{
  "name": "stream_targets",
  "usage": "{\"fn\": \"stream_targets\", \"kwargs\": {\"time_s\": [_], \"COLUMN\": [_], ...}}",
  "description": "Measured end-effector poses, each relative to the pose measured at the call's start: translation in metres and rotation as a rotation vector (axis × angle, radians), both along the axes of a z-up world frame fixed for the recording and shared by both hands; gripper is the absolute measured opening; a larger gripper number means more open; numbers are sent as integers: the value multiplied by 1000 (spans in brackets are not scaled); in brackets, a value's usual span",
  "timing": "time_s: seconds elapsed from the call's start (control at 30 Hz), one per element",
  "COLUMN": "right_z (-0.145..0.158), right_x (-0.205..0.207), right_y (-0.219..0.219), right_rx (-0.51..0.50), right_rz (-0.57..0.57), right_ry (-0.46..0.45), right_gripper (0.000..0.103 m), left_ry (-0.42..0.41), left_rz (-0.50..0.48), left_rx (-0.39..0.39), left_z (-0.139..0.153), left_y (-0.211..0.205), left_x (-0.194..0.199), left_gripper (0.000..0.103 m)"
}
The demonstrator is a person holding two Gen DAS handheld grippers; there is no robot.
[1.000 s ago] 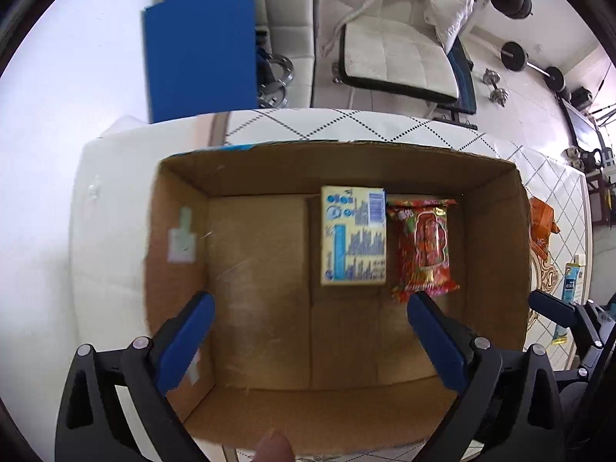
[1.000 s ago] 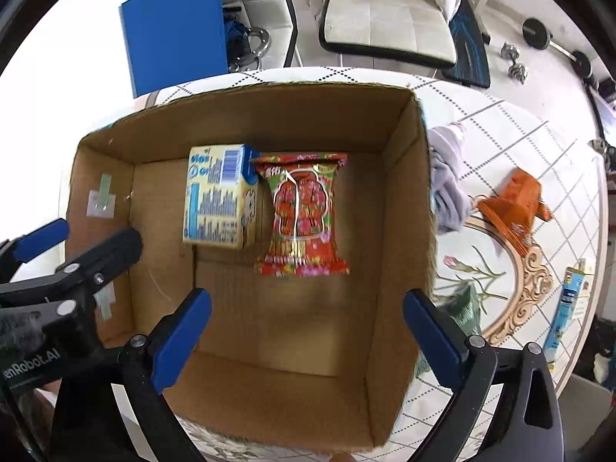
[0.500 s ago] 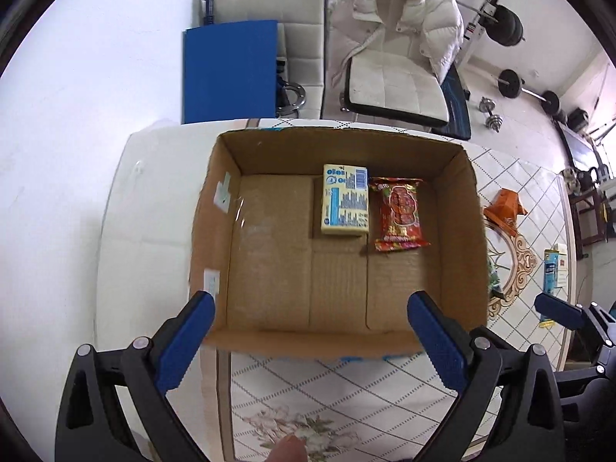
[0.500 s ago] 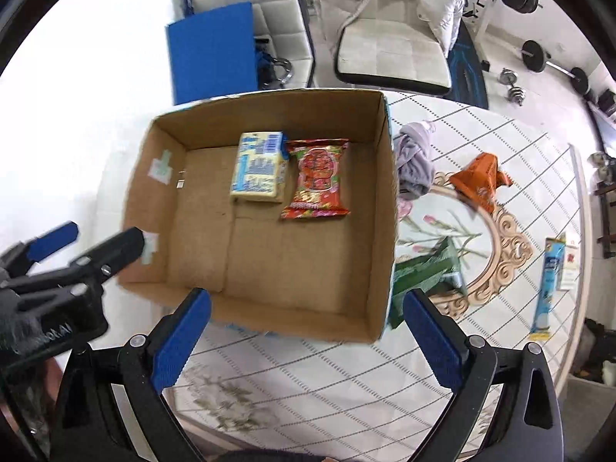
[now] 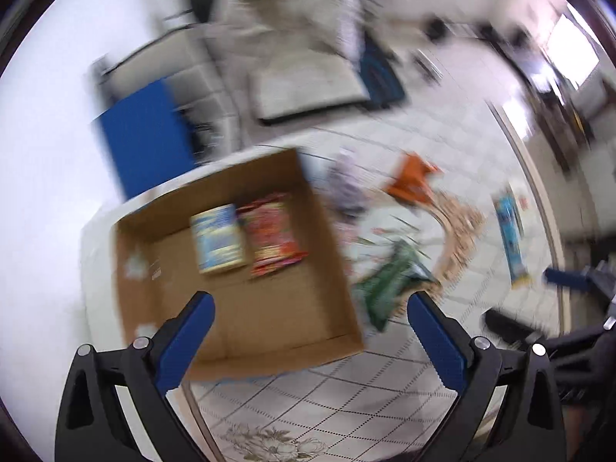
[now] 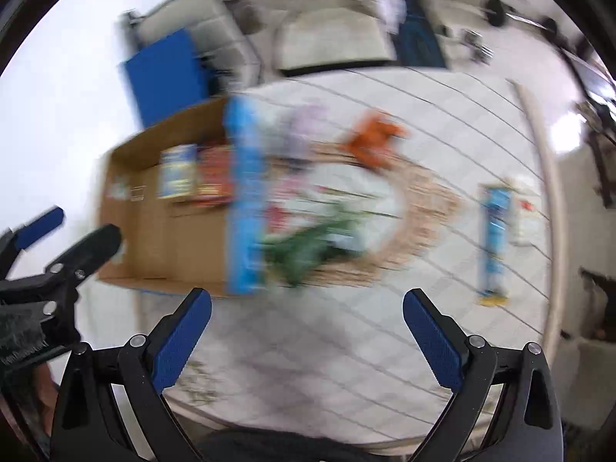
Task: Organize soft objects
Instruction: 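Grasp the green snack bag with left tool while right tool grasps orange bag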
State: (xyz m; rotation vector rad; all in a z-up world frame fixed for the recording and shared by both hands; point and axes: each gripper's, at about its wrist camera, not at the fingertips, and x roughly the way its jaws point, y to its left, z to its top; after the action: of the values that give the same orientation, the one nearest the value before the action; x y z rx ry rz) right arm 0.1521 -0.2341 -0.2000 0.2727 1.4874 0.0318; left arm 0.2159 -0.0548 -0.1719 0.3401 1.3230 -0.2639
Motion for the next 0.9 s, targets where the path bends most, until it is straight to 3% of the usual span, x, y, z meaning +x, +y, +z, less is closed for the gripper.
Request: {"fn": "stream_targets", "kwargs": {"time_s": [0.13,0.23,0.3,0.4,0.5,0.53,0.6,0.67,0.73,0.83,0.9], "right_z": [-36,-59,-70,-80,-84,-85,-86,-88,-89,-93,-95], "right_x": [-7,-10,-10,-10,-4,0,11,22,38,65,88], "right_y": [-82,-125,-146,-161,-164,-163,-161,-157,-155,-151,-146], "right_rx": [-45,-44,-32,-15,-1,-1,12,16,38,94,142], "right_rz": [-103,-150,-175,-187,-176,-169,-150,-132,-110,-99,-97], "right_ry": [74,112,127,133,134,132,129,124,116,103,93], "right_gripper": [102,102,102,102,102,102,102,102,102,102,102], "left_ry": [98,132,201,291,339,346,376,418,408,362,373], "left_rz": [-246,-391,-474,-526,-559,-565,-583,-542,-477,-274,-43], "left_rx": [181,340,418,529,590,599,617,564,538,444,301], "left_z": [-67,-119,-155,-199,-232,-237,-249,-251,-246,-228,-212], "left_y": [-82,-122,-139,-149,-154,-153,-156,-157,-159,-152,-137], "left_x": [14,16,15,15,10,9,4,3,6,27,48], "left_gripper": [103,103,103,103,103,98,79,47,44,39,38]}}
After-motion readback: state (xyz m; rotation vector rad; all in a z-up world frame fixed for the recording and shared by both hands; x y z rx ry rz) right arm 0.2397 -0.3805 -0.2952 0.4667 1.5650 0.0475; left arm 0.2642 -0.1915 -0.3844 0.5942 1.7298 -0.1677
